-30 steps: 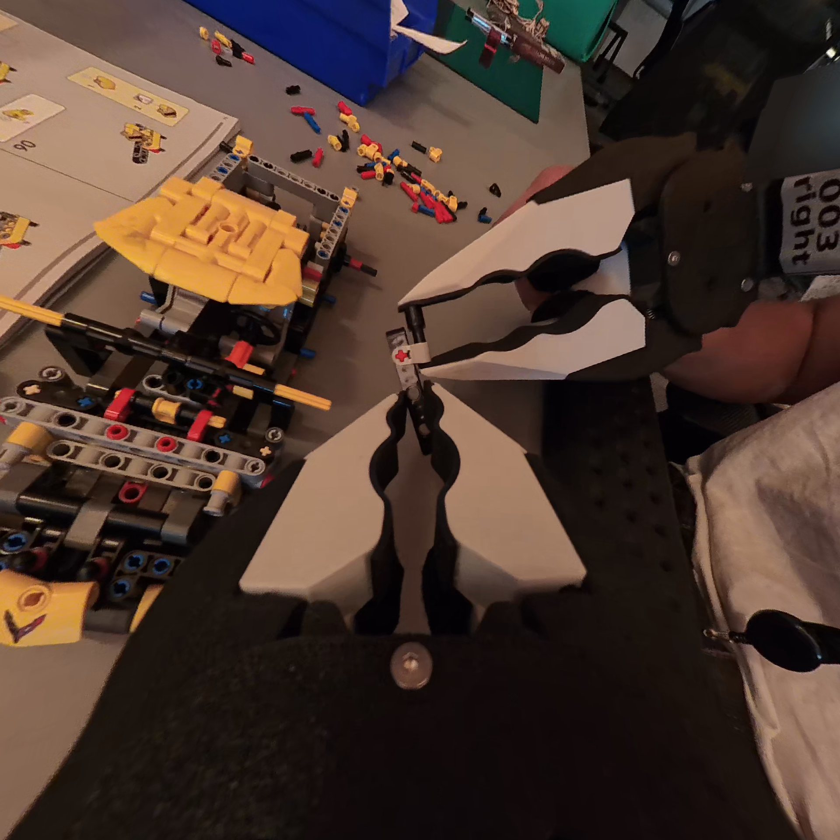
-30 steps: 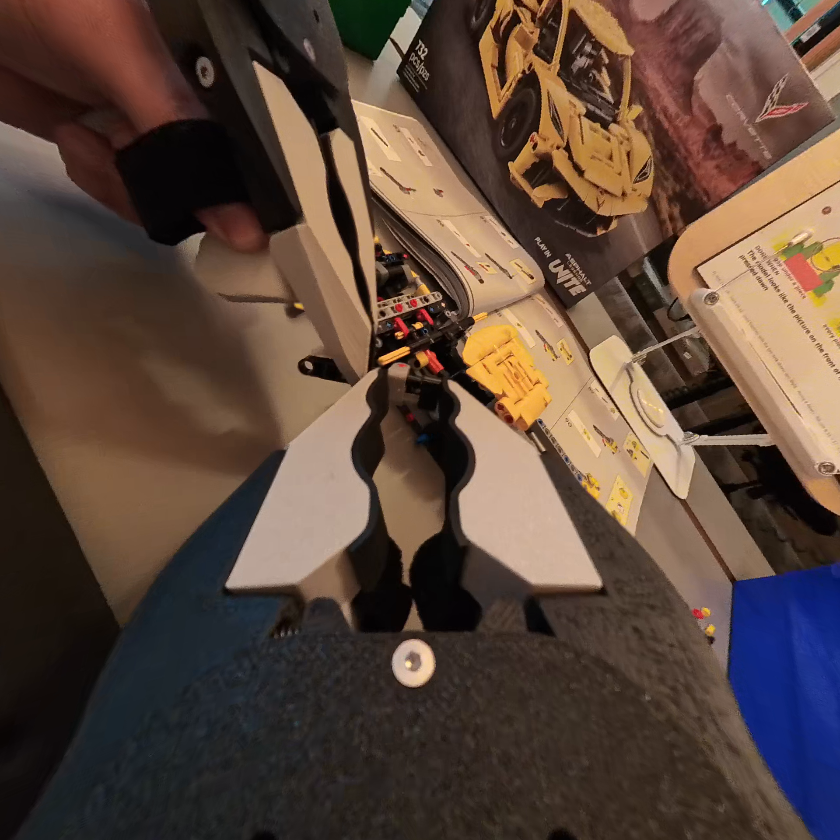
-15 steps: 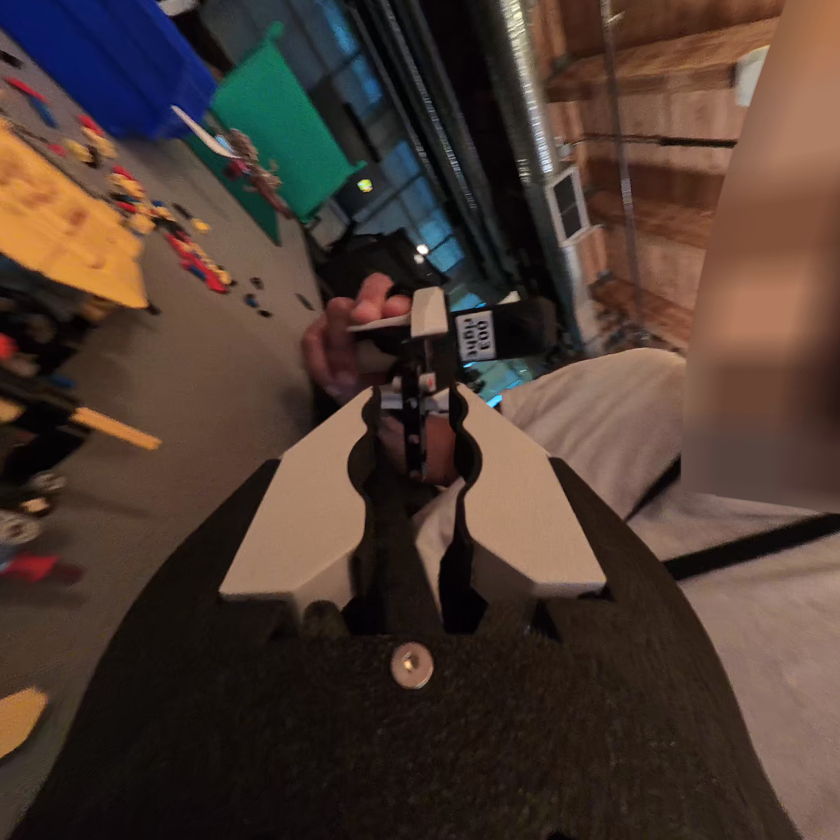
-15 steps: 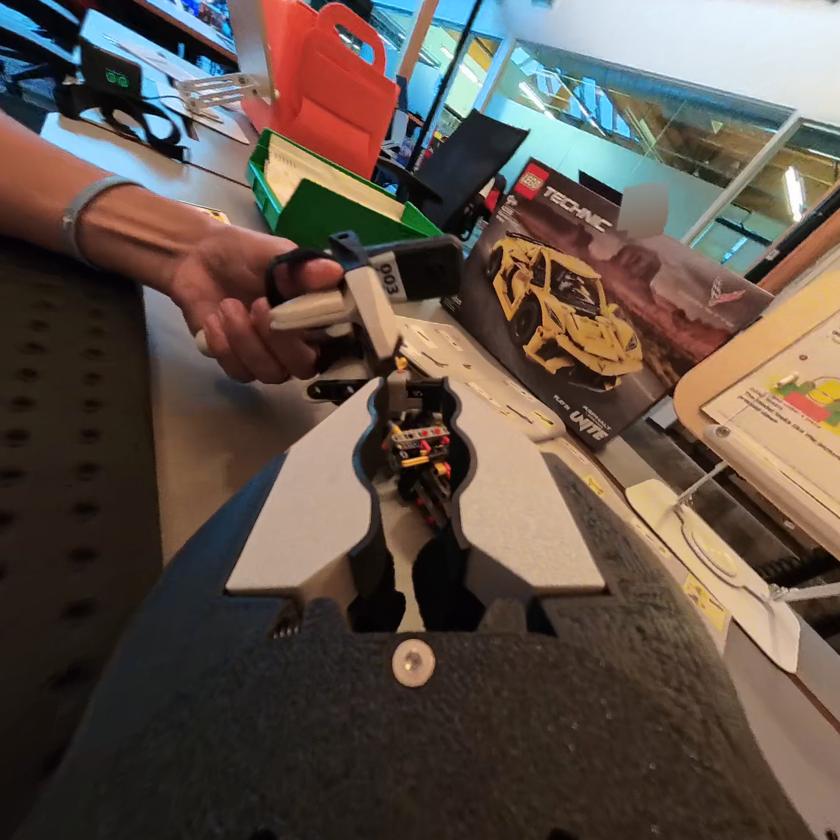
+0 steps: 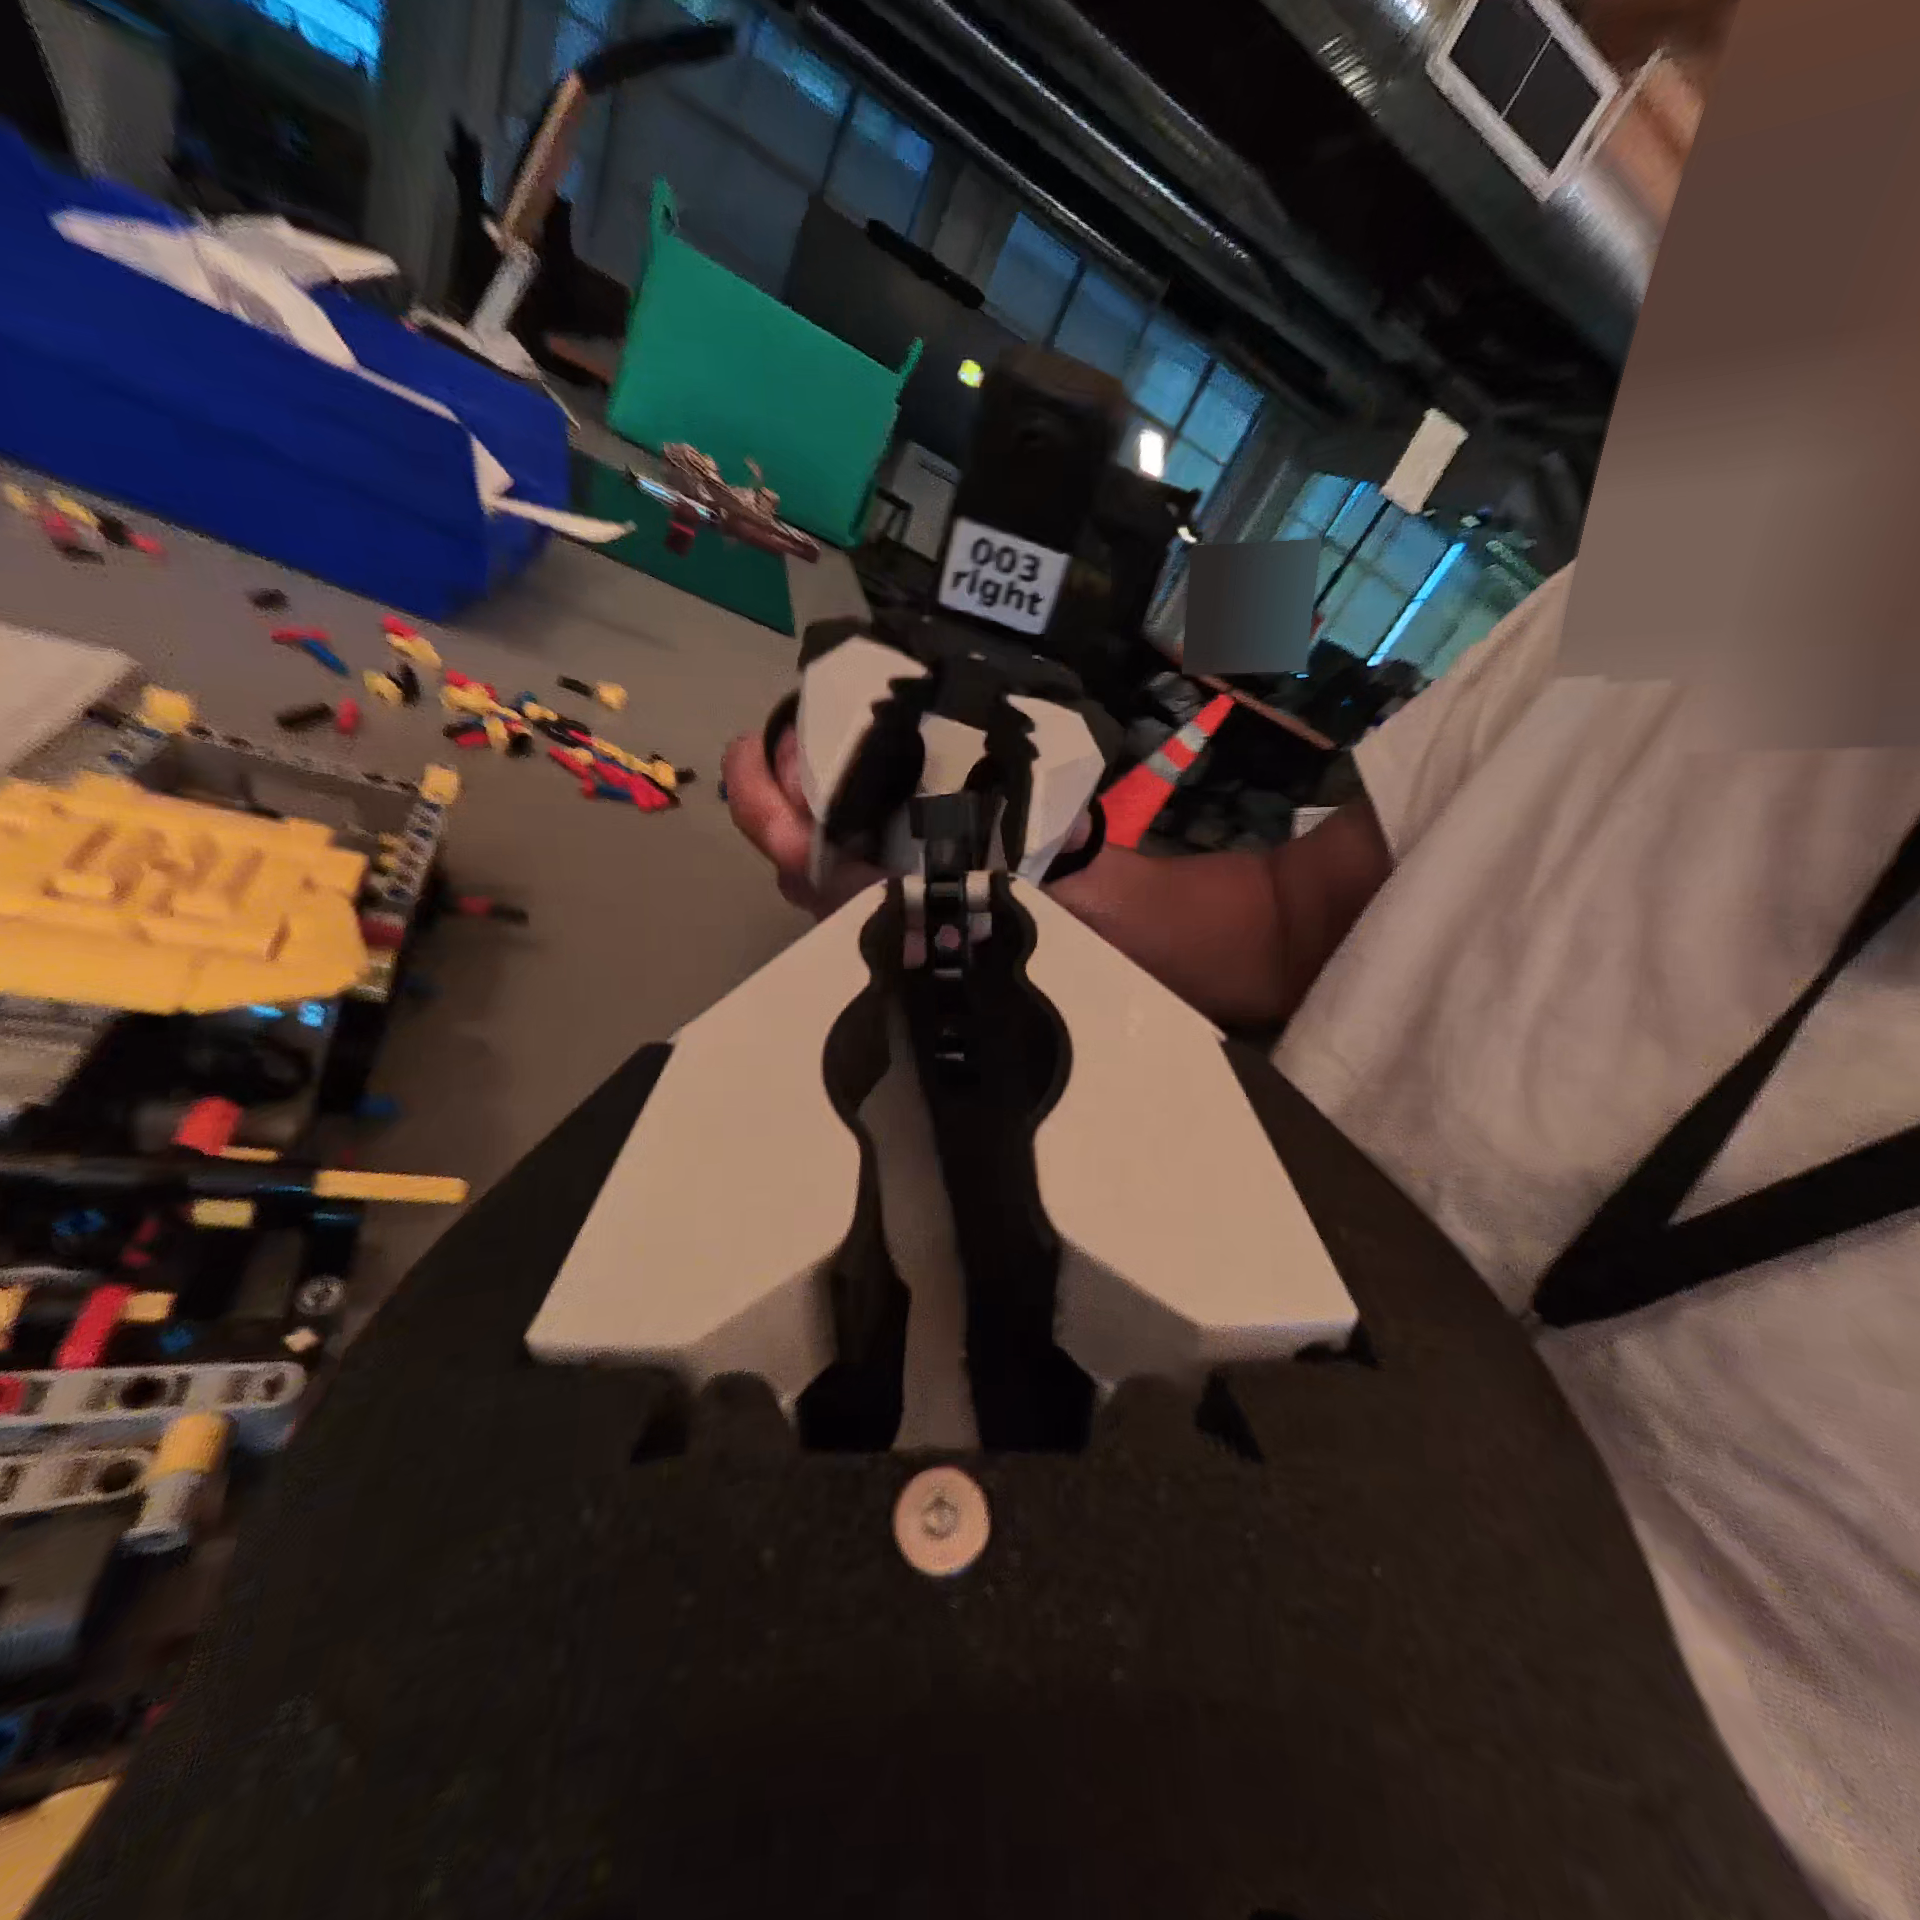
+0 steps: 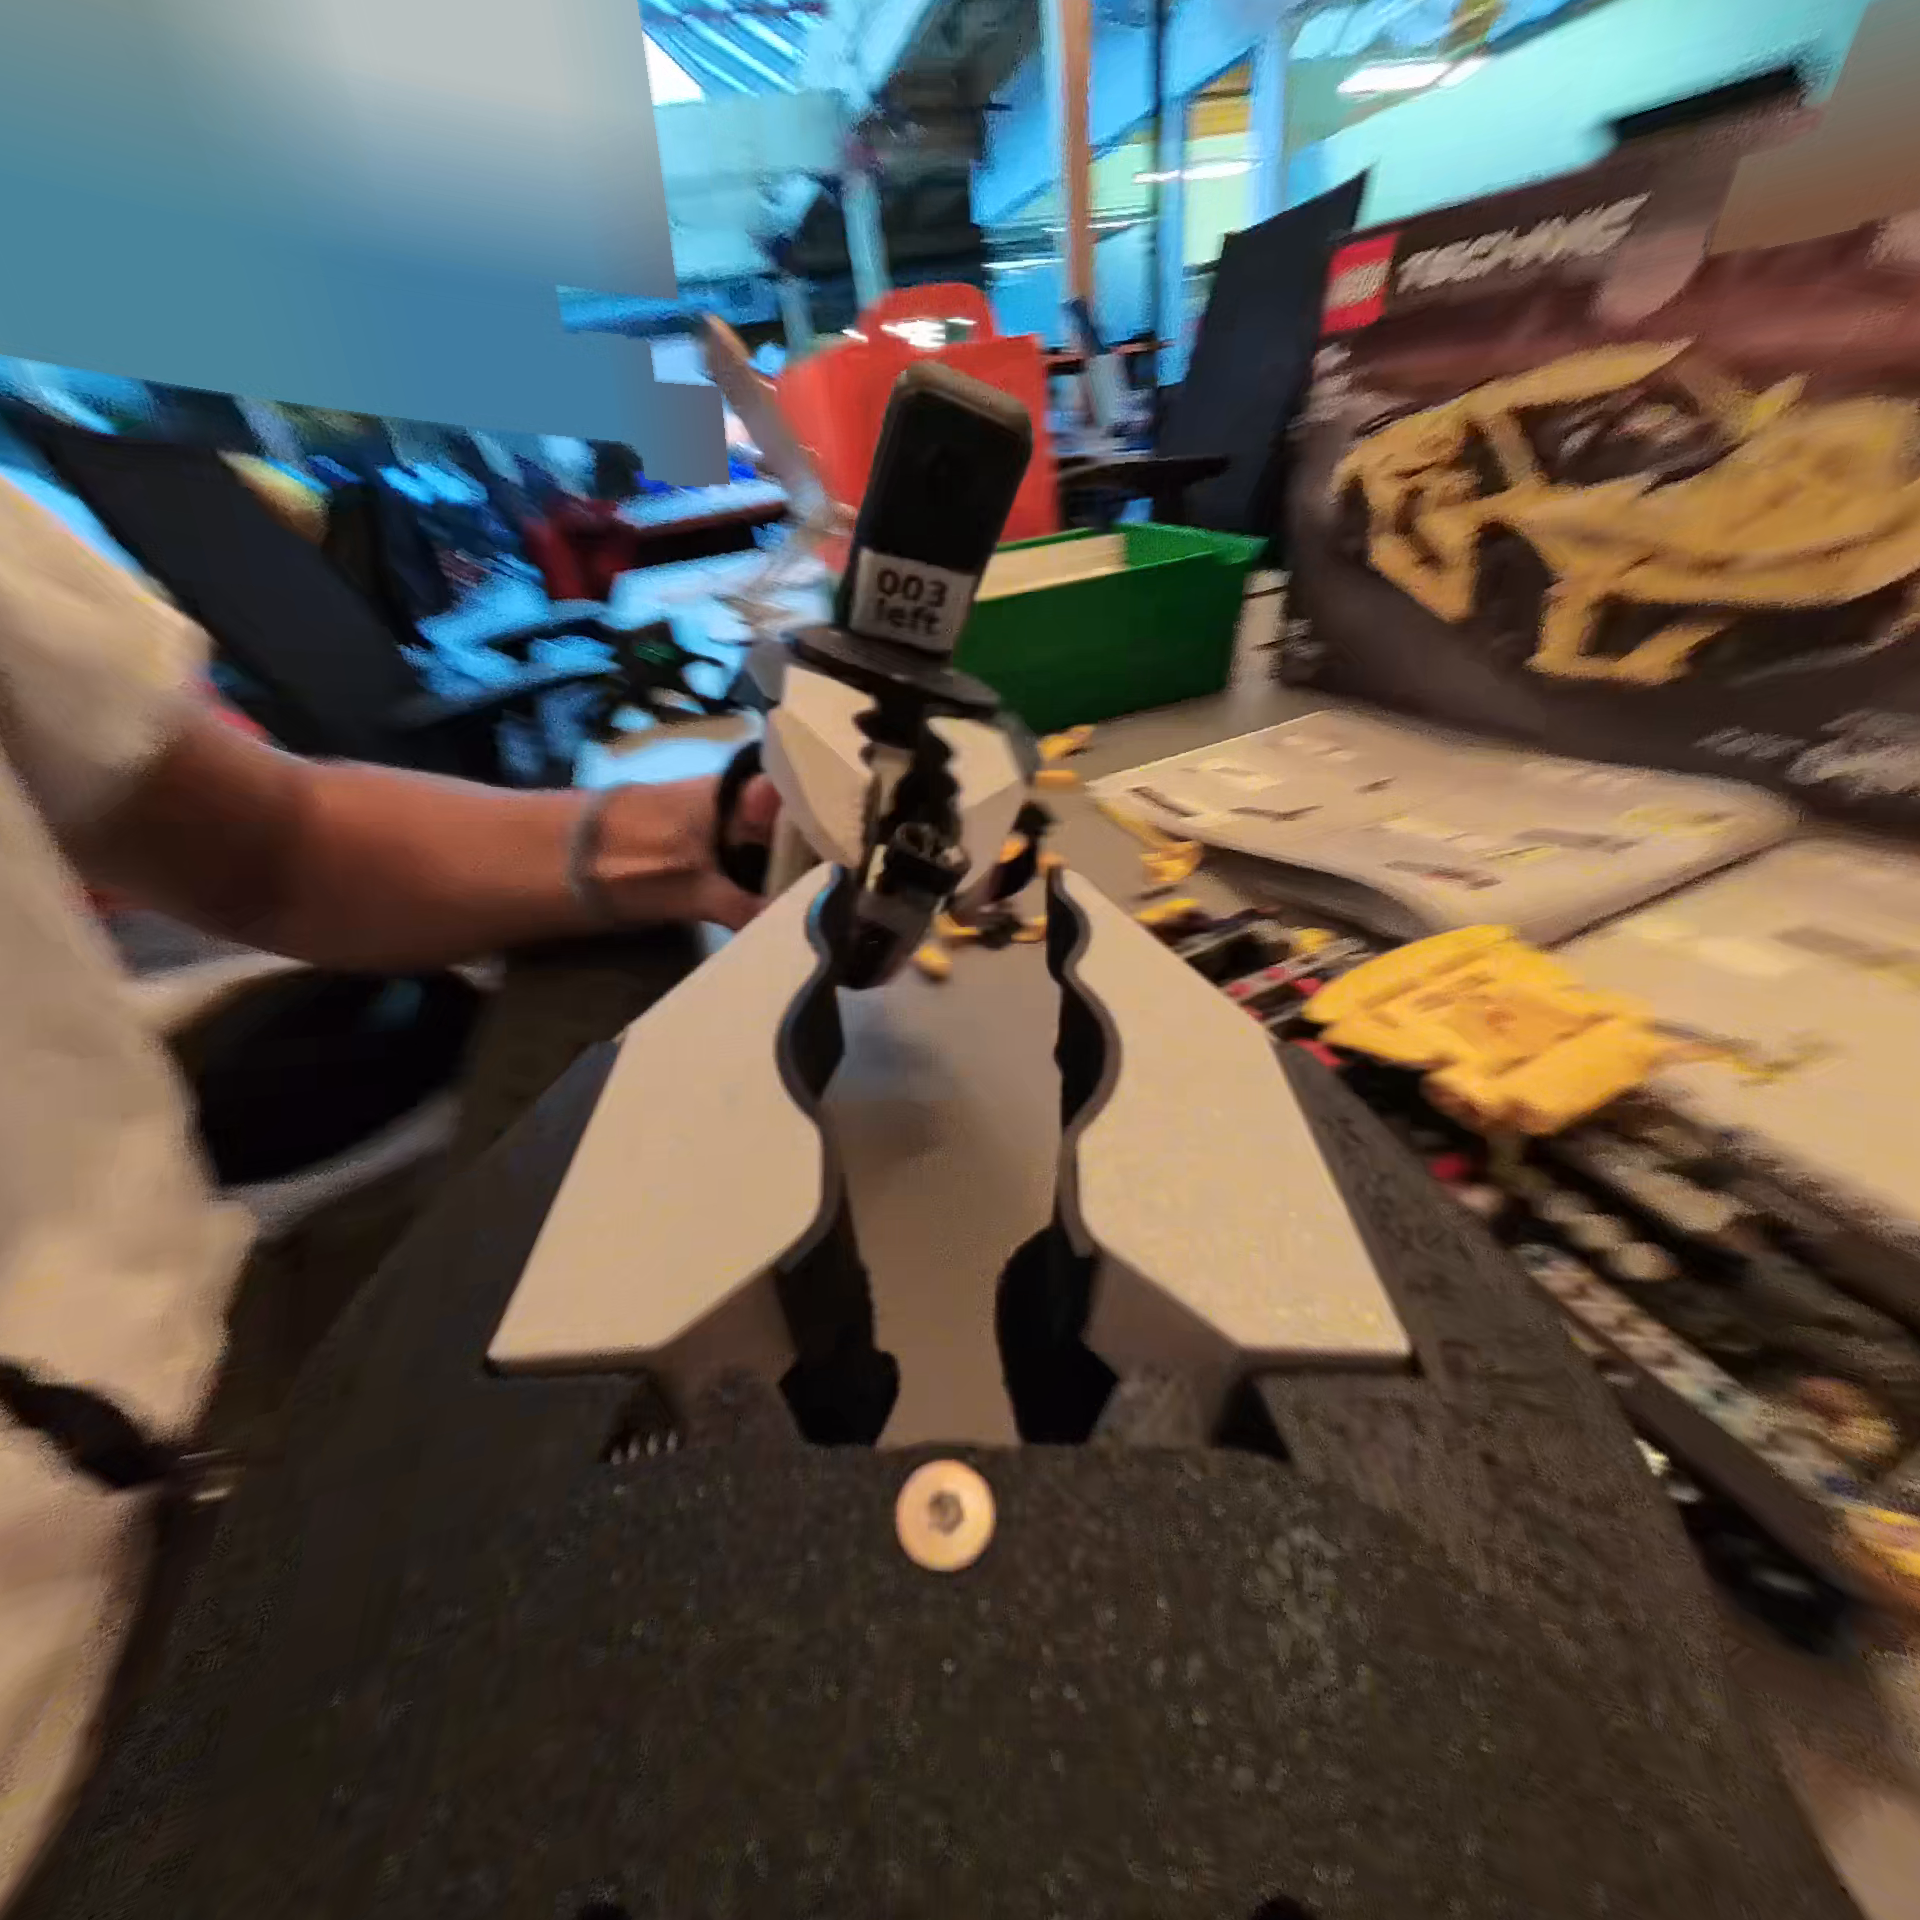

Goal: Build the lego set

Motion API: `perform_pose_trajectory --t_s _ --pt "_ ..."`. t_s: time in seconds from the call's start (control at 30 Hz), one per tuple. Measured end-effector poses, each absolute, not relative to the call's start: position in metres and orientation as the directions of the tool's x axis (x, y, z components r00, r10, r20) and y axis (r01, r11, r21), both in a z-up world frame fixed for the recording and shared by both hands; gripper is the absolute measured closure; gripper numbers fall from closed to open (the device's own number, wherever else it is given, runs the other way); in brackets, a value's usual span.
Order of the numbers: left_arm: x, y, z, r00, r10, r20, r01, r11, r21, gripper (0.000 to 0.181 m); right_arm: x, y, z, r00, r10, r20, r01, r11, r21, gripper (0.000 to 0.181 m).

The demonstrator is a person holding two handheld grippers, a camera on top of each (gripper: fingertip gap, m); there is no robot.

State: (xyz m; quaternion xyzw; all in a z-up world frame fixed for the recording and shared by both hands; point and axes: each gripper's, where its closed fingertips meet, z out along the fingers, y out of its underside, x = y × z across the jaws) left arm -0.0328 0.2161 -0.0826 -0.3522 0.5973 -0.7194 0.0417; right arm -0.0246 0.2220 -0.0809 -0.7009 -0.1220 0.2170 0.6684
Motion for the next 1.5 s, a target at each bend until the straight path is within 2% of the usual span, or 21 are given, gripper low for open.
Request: perform_pose_trajectory --t_s 0.07,0.2,0.27,0.43,0.6,0.7,0.87,0.93,1.0,1.03,1.17,1.27,1.37,1.5 --pt "-0.03 0.217 -0.082 -0.739 -0.528 0.419 -0.33 -0.26 -0.908 0.165 -0.029 0.219 -0.08 0.796 0.537 -0.281 -0.242 -0.143 -0.96 0.149" --pt "-0.029 0.219 -0.085 -0.732 -0.544 0.41 -0.323 -0.253 -0.912 0.165 -0.03 0.221 -0.081 0.76 0.548 -0.348 -0.3 -0.179 -0.937 0.157" --pt "-0.029 0.217 -0.085 -0.737 -0.526 0.424 -0.336 -0.261 -0.905 0.165 -0.028 0.223 -0.083 0.776 0.533 -0.337 -0.288 -0.176 -0.941 0.167" --pt "-0.029 0.216 -0.086 -0.732 -0.507 0.455 -0.359 -0.279 -0.89 0.165 -0.027 0.223 -0.085 0.808 0.519 -0.28 -0.23 -0.159 -0.96 0.167" --pt "-0.025 0.217 -0.085 -0.712 -0.46 0.53 -0.398 -0.358 -0.845 0.166 -0.023 0.224 -0.084 0.876 0.466 -0.124 -0.096 -0.084 -0.992 0.167" --pt "-0.023 0.218 -0.086 -0.696 -0.441 0.566 -0.42 -0.389 -0.82 0.166 -0.021 0.225 -0.086 0.883 0.457 -0.109 -0.08 -0.082 -0.993 0.167" --pt "-0.019 0.221 -0.09 -0.674 -0.448 0.587 -0.434 -0.404 -0.806 0.166 -0.017 0.228 -0.088 0.869 0.447 -0.211 -0.173 -0.126 -0.977 0.166" --pt "-0.017 0.222 -0.092 -0.664 -0.447 0.599 -0.446 -0.406 -0.797 0.166 -0.011 0.23 -0.089 0.907 0.4 -0.132 -0.1 -0.1 -0.99 0.161" --pt "-0.016 0.223 -0.096 -0.649 -0.451 0.612 -0.461 -0.407 -0.789 0.166 -0.005 0.229 -0.09 0.939 0.343 0.003 0.028 -0.07 -0.997 0.142" --pt "-0.014 0.225 -0.097 -0.638 -0.452 0.624 -0.468 -0.416 -0.78 0.166 -0.004 0.228 -0.089 0.945 0.317 0.075 0.098 -0.055 -0.994 0.14" --pt "-0.009 0.233 -0.104 -0.588 -0.439 0.68 -0.506 -0.457 -0.732 0.166 -0.011 0.231 -0.101 0.868 0.207 0.451 0.469 -0.045 -0.882 0.138" --pt "-0.011 0.23 -0.106 -0.591 -0.429 0.683 -0.52 -0.446 -0.729 0.166 -0.01 0.238 -0.108 0.842 0.178 0.51 0.529 -0.083 -0.845 0.138" --pt "-0.011 0.227 -0.106 -0.591 -0.414 0.692 -0.533 -0.443 -0.721 0.166 -0.009 0.239 -0.109 0.829 0.166 0.534 0.552 -0.091 -0.829 0.152" --pt "-0.009 0.227 -0.113 -0.56 -0.408 0.721 -0.562 -0.452 -0.693 0.166 -0.006 0.239 -0.115 0.78 0.145 0.609 0.625 -0.13 -0.77 0.155"
